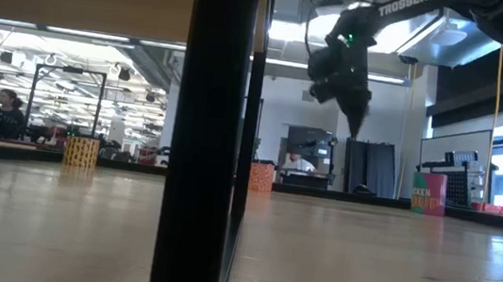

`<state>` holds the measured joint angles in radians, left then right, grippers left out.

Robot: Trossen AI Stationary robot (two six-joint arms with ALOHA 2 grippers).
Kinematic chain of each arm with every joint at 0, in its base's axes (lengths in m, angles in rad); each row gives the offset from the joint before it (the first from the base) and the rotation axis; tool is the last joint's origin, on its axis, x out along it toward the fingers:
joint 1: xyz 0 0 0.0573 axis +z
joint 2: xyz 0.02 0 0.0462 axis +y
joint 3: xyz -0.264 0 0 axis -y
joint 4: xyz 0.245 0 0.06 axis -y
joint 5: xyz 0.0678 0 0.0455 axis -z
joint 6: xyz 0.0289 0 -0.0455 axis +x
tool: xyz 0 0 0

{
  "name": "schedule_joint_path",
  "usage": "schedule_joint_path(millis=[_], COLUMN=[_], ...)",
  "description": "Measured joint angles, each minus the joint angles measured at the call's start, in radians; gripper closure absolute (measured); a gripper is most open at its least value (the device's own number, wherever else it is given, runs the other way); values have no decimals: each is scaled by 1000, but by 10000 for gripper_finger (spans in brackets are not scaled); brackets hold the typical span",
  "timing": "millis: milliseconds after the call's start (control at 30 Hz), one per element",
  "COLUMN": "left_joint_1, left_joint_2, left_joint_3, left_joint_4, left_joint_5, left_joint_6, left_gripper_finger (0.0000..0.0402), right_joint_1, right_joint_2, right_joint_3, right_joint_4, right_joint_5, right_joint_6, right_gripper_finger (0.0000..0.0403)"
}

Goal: Pick and place cans onto a shelf
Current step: Put the canned chicken soup on the shelf

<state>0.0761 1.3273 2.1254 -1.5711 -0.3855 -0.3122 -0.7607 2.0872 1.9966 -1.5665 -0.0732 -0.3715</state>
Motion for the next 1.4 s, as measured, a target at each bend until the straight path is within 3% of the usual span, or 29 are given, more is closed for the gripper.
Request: schedule_joint_path(millis=[233,400,633,1033,1400], left_joint_1=[0,0,0,0,0], left_joint_2=[0,0,0,0,0], left_joint_3=[0,0,0,0,0], left_joint_4=[0,0,0,0,0], left_joint_5=[0,0,0,0,0], left_joint_6=[6,7,7,5,5], left_gripper_finger=[374,374,374,374,374], right_joint_1=[-79,-124,-172,-200,-206], right_joint_2=[0,0,0,0,0], right_joint_3=[-85,-124,-126,-126,-126], right_joint_4=[27,60,40,-6,-4], right_joint_5=[60,181,185,186,230], right_joint_6=[264,369,496,453,573], right_gripper_finger=[389,378,376,394,315])
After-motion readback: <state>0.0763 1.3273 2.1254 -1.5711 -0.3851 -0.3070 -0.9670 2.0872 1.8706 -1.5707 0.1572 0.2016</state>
